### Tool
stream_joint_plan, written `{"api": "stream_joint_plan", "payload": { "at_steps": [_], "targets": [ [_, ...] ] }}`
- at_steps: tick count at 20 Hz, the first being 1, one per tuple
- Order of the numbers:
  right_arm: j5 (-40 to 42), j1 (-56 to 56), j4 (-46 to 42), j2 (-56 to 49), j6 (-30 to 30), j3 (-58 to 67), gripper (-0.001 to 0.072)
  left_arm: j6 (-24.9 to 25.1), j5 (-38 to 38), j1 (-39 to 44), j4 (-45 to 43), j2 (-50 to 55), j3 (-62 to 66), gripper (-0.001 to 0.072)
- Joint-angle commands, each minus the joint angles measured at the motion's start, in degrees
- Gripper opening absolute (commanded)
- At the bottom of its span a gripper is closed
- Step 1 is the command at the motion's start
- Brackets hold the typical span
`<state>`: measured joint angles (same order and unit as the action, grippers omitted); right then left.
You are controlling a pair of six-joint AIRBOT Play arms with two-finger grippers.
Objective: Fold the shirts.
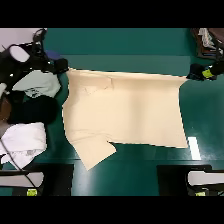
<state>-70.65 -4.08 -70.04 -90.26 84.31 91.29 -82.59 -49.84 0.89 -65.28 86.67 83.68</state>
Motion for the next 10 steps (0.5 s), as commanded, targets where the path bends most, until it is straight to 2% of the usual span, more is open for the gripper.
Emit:
{"api": "stream_joint_plan", "payload": {
  "at_steps": [1, 2, 4, 6, 10],
  "targets": [
    [2.3, 0.2, 1.9, -6.1, -0.1, 5.5, 0.0013, 0.5, 1.8, -0.1, 0.4, 6.4, 5.1, 0.0026],
    [2.0, 0.2, 1.9, -5.9, -0.5, 5.9, 0.0013, 0.6, -0.5, -0.1, 0.3, 6.2, 6.0, 0.0026],
    [0.3, 0.2, 0.0, -4.4, -0.9, 4.9, 0.0013, 0.5, -9.7, -0.1, -1.9, 5.9, 7.5, 0.0025],
    [0.3, 0.2, -1.8, -1.1, -0.9, -0.4, 0.0013, 0.5, -17.8, -0.1, -4.0, 5.7, 6.7, 0.0025],
    [4.2, 0.2, -1.6, 5.3, -1.0, -15.1, 0.0013, 0.4, -19.5, -0.1, -3.9, 5.7, -1.7, 0.0026]
  ]
}}
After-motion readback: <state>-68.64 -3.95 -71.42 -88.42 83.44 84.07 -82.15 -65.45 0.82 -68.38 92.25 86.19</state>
